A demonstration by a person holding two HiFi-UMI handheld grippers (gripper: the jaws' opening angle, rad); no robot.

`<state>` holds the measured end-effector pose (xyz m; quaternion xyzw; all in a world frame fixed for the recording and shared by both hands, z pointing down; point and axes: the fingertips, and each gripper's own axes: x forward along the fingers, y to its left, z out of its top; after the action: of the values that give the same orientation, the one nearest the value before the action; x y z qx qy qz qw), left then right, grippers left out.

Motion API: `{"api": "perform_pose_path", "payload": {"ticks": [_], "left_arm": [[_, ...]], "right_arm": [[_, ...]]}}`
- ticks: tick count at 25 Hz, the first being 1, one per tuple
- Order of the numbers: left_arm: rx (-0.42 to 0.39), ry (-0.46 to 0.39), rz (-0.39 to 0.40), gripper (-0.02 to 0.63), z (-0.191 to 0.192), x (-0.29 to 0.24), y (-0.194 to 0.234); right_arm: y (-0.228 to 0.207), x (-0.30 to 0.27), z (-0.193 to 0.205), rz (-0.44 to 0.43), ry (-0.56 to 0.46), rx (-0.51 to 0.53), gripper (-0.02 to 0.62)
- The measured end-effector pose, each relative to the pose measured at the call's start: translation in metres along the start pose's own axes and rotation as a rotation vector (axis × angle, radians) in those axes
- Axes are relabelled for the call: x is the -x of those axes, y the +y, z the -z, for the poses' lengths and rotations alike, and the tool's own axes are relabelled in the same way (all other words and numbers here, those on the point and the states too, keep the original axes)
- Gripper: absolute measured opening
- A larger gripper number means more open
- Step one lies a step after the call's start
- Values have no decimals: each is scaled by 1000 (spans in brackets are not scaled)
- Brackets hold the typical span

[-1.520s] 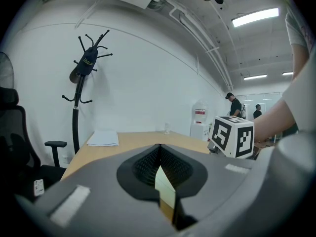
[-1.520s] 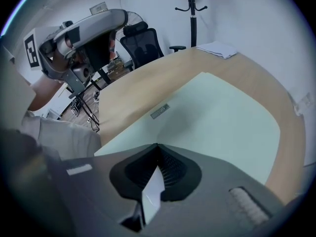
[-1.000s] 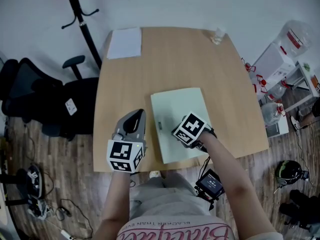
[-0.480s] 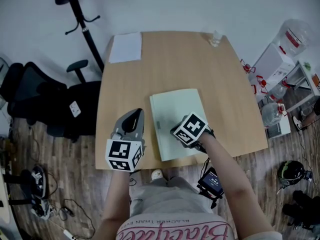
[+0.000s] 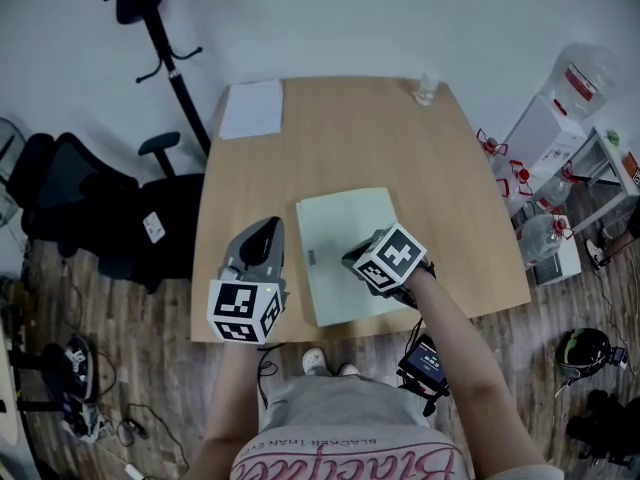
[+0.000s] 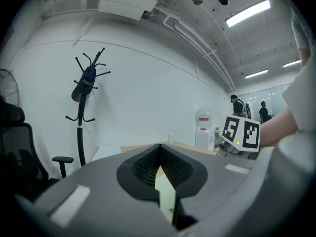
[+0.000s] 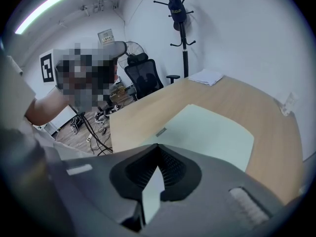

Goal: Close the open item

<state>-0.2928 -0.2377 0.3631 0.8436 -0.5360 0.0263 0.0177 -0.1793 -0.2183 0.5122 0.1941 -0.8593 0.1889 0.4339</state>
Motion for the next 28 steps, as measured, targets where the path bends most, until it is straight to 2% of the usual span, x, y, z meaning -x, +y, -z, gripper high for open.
{"api": "perform_pose_path", "payload": {"ticks": [7, 13, 16, 22, 28], "left_arm": [[-20, -22, -15, 15, -11, -3, 4], [-25, -42, -21, 15, -18, -8, 2], [-31, -52, -23, 15, -21, -10, 1], [-45, -72, -23, 15, -30, -14, 2], [-56, -93, -24, 15, -35, -17, 1]], "right_arm": [[-6, 16, -21, 34, -115, 19, 2], [-21, 34, -38, 99, -293, 10, 2], [-26, 48, -48, 131, -384, 43, 2], [-37, 83, -66, 239, -572, 104, 2], [-49, 119, -73, 341, -753, 92, 2]]}}
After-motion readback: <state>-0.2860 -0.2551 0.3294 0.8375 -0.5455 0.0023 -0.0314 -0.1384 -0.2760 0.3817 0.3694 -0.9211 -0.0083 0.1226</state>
